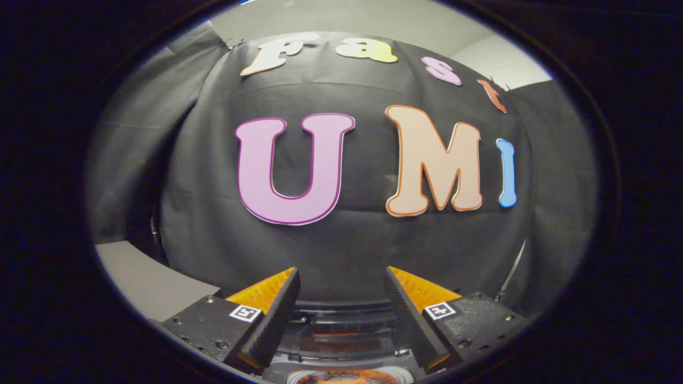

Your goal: Put the clothes into the washing machine and then close the washing machine lid.

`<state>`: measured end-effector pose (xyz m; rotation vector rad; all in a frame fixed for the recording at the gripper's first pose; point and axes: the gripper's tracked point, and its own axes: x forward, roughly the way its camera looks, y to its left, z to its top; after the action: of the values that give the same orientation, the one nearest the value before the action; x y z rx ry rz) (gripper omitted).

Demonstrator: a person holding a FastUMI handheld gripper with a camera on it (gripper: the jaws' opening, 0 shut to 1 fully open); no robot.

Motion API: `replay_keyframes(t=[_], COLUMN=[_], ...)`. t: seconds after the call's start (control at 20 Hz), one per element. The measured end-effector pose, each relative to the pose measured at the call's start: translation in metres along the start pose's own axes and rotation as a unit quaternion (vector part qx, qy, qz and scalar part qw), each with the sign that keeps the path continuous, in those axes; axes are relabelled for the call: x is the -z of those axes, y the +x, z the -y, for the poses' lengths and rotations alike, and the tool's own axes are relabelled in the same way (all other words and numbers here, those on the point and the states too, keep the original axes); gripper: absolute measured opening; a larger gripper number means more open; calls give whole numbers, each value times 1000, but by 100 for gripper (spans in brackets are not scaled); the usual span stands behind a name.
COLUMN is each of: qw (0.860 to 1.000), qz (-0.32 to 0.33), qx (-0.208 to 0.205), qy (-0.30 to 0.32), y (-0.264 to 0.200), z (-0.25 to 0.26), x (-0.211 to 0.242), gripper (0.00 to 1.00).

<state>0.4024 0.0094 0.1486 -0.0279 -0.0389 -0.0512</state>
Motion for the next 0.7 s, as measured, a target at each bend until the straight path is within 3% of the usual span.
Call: replay_keyframes(t=[0.2,0.35,0.45,0.5,0.7], qw=[997,996,986,992,994], qz=[-49,-78,-164,-118,-105], qx=[13,48,41,33,19], qy=[58,5,-9,-1,12], y=[42,55,49,42,57], z=[-4,14,16,12,15], x=[20,45,92,79,77], gripper=[97,97,97,96,96])
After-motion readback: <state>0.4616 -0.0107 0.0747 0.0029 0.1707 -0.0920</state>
